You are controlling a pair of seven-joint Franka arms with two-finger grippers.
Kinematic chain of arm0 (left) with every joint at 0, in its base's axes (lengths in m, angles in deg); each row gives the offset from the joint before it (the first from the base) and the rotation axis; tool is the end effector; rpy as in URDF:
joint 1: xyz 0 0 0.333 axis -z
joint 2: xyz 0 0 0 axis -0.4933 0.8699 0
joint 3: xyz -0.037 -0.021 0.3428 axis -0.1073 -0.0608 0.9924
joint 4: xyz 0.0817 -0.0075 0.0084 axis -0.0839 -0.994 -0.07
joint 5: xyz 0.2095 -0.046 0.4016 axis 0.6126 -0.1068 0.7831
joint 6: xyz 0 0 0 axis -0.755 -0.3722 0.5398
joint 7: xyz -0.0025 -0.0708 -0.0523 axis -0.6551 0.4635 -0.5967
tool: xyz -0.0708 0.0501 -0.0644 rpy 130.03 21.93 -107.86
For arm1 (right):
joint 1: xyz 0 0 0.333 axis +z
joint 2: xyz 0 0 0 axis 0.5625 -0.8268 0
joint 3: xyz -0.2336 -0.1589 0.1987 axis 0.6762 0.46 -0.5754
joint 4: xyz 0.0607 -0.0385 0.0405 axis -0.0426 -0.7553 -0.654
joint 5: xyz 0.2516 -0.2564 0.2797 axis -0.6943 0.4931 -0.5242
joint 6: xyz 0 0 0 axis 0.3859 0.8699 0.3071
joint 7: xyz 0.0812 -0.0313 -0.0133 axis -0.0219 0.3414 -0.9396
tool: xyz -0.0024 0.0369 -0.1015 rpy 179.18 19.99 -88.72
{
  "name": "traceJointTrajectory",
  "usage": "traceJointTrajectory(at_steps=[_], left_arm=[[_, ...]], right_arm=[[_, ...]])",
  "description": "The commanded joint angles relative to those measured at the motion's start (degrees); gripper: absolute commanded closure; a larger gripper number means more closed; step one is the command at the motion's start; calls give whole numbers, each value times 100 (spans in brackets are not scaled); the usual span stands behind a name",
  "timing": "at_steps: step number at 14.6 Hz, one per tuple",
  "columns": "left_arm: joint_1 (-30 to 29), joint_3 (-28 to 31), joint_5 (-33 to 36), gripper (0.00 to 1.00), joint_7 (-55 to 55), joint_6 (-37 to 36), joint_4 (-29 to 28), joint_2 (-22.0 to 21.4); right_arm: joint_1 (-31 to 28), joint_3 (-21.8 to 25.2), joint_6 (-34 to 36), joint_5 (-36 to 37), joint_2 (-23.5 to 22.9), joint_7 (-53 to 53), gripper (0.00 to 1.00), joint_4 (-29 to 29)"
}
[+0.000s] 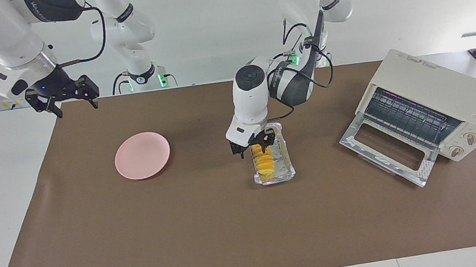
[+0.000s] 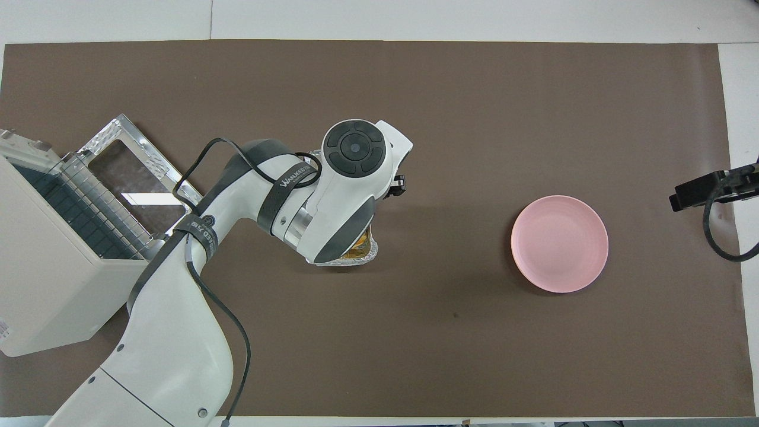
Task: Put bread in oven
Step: 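Grasp the foil tray with the left gripper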
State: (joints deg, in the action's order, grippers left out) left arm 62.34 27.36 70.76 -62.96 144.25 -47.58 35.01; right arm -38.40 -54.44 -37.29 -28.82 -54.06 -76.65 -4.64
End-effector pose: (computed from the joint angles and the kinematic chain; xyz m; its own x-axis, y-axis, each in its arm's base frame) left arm 0.5880 -0.4739 0.3462 0.9993 0.0316 0.0214 0.0312 -0.9994 0.0161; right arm 0.6020 -0.0300 0.6422 0.9860 0.1345 -0.0984 0.1337 -0.9909 -0.0142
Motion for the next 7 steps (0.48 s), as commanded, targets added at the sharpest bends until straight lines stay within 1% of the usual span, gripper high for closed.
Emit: traceJointTrajectory(at_steps=[1, 4, 6, 7], left_arm=[[61, 81, 112, 59, -98, 460, -481, -129], [78, 72, 112, 64, -97, 469, -524, -94], [149, 73, 112, 80, -89, 574, -691, -94], [140, 81, 112, 93, -71, 661, -796, -94]], right_arm=[[-58, -85, -270, 172, 121, 36, 0, -173], [-57, -85, -332, 190, 121, 97, 0, -182], [-66, -85, -323, 190, 121, 256, 0, -182], [-58, -85, -323, 190, 121, 282, 0, -182]])
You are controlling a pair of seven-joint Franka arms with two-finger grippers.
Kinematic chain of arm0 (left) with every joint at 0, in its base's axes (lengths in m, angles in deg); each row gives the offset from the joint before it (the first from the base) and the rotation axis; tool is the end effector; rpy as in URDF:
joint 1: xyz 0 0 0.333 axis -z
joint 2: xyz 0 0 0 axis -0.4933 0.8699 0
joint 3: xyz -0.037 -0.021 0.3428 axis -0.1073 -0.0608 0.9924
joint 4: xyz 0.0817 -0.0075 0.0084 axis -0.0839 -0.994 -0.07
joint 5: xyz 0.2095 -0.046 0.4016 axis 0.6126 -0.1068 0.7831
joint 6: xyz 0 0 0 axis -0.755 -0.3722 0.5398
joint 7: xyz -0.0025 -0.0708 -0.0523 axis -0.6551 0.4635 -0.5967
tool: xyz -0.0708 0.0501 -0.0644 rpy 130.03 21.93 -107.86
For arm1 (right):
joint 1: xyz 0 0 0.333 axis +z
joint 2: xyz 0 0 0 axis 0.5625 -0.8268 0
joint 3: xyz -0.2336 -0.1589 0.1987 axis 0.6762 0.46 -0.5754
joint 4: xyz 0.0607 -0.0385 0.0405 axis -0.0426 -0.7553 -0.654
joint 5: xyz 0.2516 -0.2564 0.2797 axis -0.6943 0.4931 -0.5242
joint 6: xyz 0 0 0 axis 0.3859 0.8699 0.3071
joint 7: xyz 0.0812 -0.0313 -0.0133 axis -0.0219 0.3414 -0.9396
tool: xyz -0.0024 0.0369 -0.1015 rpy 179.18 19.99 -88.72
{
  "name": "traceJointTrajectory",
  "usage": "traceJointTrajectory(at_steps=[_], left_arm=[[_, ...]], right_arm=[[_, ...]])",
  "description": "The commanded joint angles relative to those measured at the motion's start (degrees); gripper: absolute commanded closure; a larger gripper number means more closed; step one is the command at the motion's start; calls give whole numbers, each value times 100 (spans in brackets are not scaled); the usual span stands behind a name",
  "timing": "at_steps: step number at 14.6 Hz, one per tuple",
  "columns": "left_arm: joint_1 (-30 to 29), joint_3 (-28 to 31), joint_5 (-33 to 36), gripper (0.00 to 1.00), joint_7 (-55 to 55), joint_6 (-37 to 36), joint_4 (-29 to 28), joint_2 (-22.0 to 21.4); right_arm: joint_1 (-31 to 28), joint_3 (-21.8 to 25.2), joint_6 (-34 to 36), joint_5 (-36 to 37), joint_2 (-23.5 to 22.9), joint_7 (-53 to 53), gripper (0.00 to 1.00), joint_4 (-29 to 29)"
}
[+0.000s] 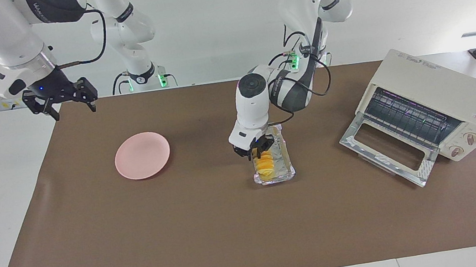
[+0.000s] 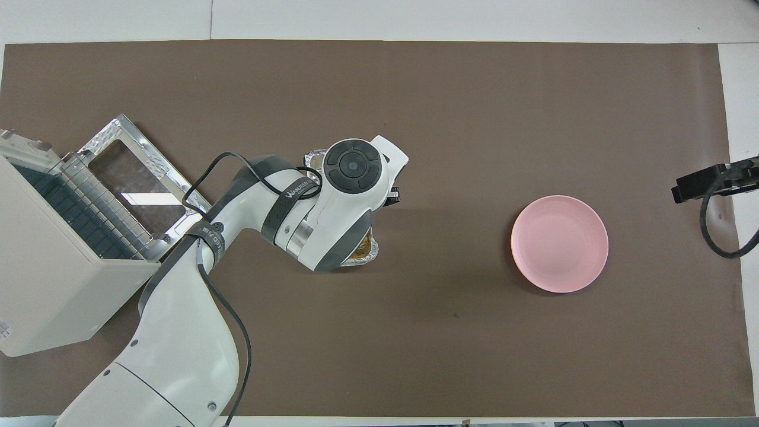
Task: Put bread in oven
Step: 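Grasp the foil tray with the left gripper, then carry the foil tray into the open toaster oven with the left gripper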
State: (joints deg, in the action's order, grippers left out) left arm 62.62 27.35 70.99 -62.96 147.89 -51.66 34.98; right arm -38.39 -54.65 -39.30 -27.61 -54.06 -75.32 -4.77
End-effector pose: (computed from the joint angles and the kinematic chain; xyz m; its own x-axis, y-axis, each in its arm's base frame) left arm 0.5745 -0.4707 0.3157 0.9997 0.0200 0.0167 0.0198 -0.9997 0.0108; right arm 0.6060 -0.0303 0.6438 0.9910 0.1140 -0.0698 0.1153 -0.9932 0.0142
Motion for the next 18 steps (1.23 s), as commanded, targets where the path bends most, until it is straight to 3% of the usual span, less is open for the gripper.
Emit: traceJointTrajectory(at_steps=[1, 5, 8, 10, 14, 18], left_arm=[[103, 81, 90, 100, -71, 316, -424, -91], [24, 90, 72, 100, -89, 54, -302, -100], [7, 204, 28, 100, -124, -1121, 863, 136], [-212, 310, 11, 100, -115, -1536, 1349, 102], [-958, 687, -86, 100, -115, -1942, 1387, -424], [-1775, 960, -77, 100, -89, -2371, 1273, -478]], right_arm=[[-58, -64, -122, 68, 121, 159, 0, -168], [-67, -64, -113, 16, 121, 360, 0, -168], [-58, -64, -87, -11, 121, 484, 0, -168], [-58, -64, -61, 7, 112, 440, 0, -124], [-58, -64, -25, 7, 121, 431, 0, -133], [-58, -64, -25, 7, 121, 431, 0, -133]])
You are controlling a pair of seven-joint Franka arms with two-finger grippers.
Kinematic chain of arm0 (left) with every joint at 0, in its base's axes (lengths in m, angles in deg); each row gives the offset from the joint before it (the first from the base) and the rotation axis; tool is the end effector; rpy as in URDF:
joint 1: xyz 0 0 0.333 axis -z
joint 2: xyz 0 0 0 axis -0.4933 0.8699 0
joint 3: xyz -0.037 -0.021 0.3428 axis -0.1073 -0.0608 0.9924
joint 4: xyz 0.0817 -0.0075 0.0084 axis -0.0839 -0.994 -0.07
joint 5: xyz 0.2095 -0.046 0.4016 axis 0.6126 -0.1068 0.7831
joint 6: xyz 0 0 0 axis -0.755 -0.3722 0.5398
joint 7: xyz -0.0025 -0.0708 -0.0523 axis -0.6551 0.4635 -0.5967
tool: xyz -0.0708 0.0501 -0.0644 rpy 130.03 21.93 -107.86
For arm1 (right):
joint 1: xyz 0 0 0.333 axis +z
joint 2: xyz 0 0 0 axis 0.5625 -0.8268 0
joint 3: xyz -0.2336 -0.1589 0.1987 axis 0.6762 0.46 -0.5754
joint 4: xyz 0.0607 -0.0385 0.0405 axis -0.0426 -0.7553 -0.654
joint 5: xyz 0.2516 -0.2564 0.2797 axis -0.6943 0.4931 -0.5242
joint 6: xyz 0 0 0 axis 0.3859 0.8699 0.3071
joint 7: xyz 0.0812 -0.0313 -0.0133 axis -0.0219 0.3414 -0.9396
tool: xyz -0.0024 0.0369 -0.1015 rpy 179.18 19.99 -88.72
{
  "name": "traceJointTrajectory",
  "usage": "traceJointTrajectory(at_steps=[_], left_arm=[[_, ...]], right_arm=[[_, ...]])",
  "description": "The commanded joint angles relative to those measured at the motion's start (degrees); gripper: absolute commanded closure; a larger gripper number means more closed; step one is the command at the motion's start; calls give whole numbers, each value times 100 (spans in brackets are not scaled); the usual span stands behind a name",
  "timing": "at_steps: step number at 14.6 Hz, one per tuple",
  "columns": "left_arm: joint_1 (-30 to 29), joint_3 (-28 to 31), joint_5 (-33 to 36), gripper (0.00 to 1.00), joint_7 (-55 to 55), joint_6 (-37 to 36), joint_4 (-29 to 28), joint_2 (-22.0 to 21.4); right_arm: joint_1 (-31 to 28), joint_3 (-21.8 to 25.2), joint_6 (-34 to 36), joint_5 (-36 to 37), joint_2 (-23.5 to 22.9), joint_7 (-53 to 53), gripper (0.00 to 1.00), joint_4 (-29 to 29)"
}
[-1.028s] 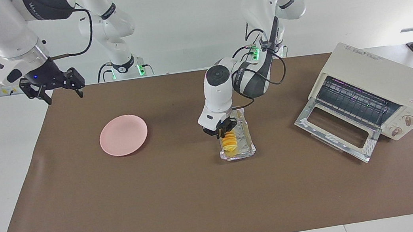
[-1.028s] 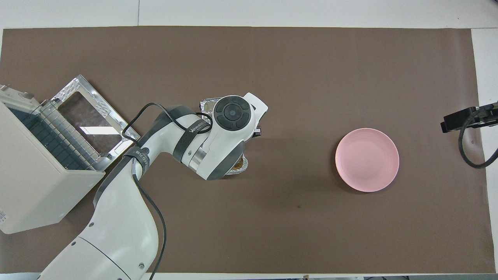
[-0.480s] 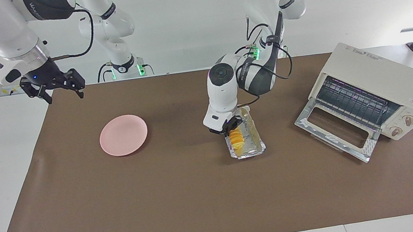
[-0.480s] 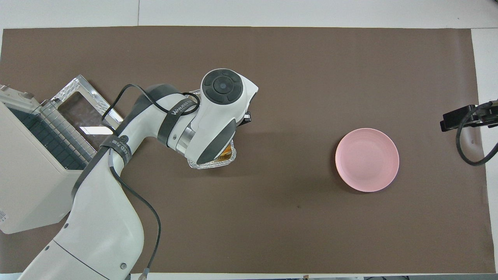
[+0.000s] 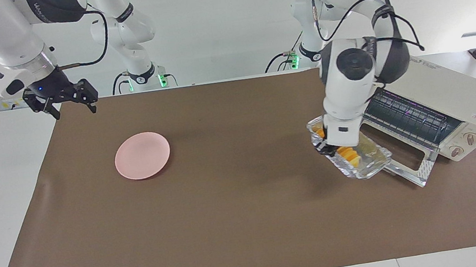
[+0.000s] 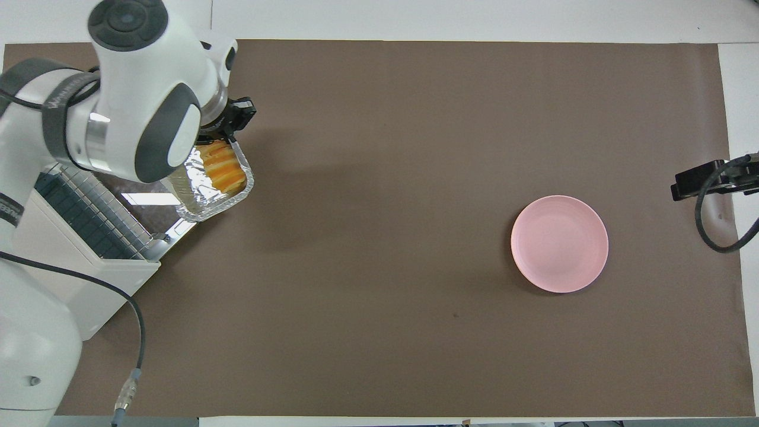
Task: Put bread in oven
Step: 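Carry the foil tray into the open toaster oven with the left gripper, then lower the tray inside the oven and open the left gripper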
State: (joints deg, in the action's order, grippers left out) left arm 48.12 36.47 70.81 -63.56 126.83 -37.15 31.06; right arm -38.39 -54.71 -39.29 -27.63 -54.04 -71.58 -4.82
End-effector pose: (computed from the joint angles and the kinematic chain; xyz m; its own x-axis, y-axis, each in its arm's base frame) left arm 0.7231 -0.2146 0.4666 0.9010 0.4325 0.0341 0.4338 -0.8973 -0.0813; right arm 0.6058 -0.0296 0.6436 0.9963 0.0500 -0.0694 0.0514 -0.9985 0.0184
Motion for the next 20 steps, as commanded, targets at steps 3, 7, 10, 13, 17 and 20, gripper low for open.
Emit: traceJointTrajectory(at_steps=[3, 7, 10, 13, 17, 20], left_arm=[[-940, 57, -60, 100, -36, -330, -792, -384], [-1293, 171, -60, 100, -63, -110, -1136, -508], [-1671, 171, -60, 100, -37, -83, -1145, -508], [-1943, 171, -60, 100, 16, -31, -1163, -517], [-2005, 171, -51, 100, 25, 83, -1250, -552], [-1997, 171, -7, 100, 77, 338, -1418, -587]], right_arm=[[-59, -58, -26, 9, 119, 57, 0, -137], [-59, -58, -26, 1, 119, 57, 0, -128], [-59, -58, -26, 9, 119, 57, 0, -137], [-59, -58, -26, 9, 119, 57, 0, -137], [-59, -58, -26, 9, 119, 57, 0, -137], [-59, -58, -26, 9, 119, 57, 0, -137]])
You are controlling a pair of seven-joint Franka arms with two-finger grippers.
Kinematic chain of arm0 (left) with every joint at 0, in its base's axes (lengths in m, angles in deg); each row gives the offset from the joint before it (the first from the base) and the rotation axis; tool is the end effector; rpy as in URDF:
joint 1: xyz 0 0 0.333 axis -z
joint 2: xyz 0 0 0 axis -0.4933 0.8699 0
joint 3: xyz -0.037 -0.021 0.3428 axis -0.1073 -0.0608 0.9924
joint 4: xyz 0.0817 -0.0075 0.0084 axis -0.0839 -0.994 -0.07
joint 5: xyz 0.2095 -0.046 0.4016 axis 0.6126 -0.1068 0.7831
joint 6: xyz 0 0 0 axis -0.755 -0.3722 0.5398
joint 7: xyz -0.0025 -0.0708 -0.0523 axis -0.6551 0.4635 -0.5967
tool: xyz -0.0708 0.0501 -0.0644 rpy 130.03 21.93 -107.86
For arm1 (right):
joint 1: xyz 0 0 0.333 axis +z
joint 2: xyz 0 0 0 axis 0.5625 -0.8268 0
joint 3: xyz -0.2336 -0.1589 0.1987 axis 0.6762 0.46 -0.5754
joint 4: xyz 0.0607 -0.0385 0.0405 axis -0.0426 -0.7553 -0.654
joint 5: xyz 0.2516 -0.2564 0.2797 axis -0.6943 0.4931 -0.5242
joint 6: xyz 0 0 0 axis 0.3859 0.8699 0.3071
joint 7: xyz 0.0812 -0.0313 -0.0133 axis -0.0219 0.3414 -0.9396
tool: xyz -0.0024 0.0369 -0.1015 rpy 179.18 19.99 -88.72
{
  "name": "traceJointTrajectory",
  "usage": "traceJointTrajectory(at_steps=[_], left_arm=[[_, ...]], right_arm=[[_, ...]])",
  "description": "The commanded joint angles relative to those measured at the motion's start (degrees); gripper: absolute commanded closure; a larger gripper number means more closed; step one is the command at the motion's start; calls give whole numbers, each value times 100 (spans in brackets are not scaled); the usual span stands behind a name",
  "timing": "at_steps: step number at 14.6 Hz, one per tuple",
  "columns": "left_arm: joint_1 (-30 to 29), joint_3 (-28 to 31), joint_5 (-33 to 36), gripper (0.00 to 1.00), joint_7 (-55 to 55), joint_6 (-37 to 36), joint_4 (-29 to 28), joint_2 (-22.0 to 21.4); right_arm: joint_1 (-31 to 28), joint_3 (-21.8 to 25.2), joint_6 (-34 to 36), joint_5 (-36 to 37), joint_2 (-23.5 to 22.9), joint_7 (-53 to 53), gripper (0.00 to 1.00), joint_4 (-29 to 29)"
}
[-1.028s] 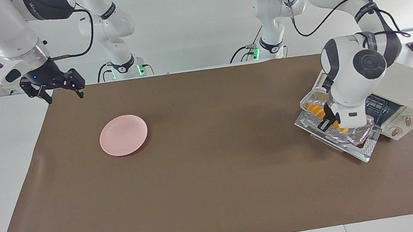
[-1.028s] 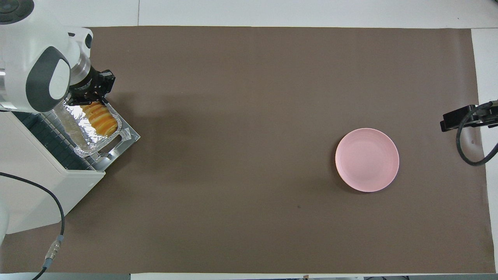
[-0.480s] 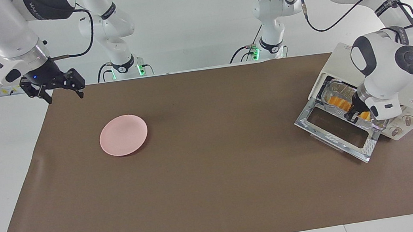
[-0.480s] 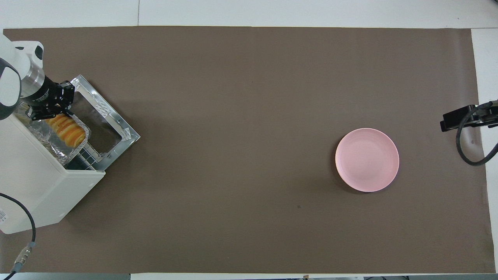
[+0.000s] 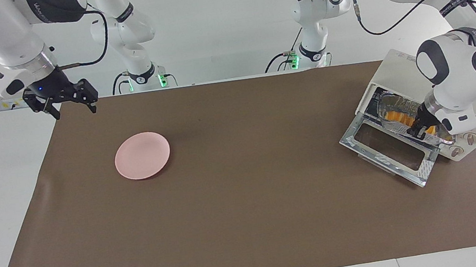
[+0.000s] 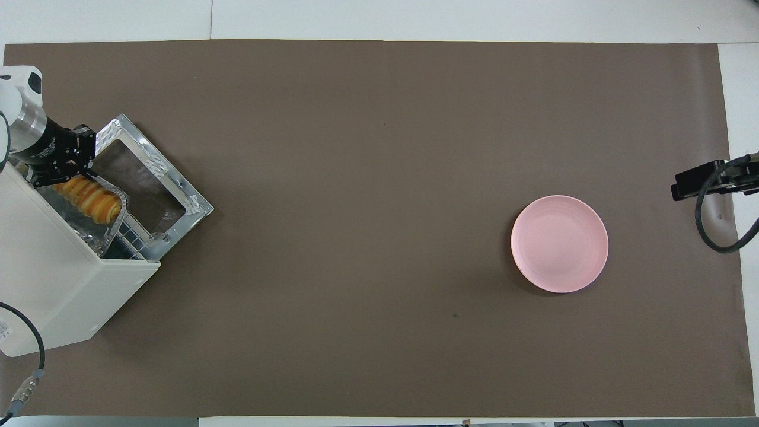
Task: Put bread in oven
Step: 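Lower the tray inside the oven and open the left gripper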
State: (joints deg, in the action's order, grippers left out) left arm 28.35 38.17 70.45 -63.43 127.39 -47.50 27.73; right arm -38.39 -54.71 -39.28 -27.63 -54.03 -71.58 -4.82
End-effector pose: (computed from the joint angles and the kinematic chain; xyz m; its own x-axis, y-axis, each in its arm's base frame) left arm 0.7138 0.0605 0.4150 0.6795 0.7322 -0.0472 0.7186 -0.6771 -0.1583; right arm 0.6058 -0.0296 0.6436 0.9963 0.0500 -0.0694 0.0514 -0.9985 0.0184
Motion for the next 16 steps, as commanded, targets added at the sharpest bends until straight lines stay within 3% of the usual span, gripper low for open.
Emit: traceJointTrajectory(at_steps=[1, 4, 7, 16], left_arm=[[23, -7, 160, 100, 159, 352, -374, -245], [226, -16, 179, 100, 300, 582, -401, -236], [234, -7, 179, 100, 1134, 284, -488, -306], [103, -7, 179, 100, 1118, -271, -830, -622]], right_arm=[[-59, -58, -27, 9, 118, 57, 0, -137], [-59, -58, -27, 9, 118, 57, 0, -137], [-59, -58, -27, 9, 118, 57, 0, -137], [-59, -58, -36, 9, 118, 57, 0, -137]])
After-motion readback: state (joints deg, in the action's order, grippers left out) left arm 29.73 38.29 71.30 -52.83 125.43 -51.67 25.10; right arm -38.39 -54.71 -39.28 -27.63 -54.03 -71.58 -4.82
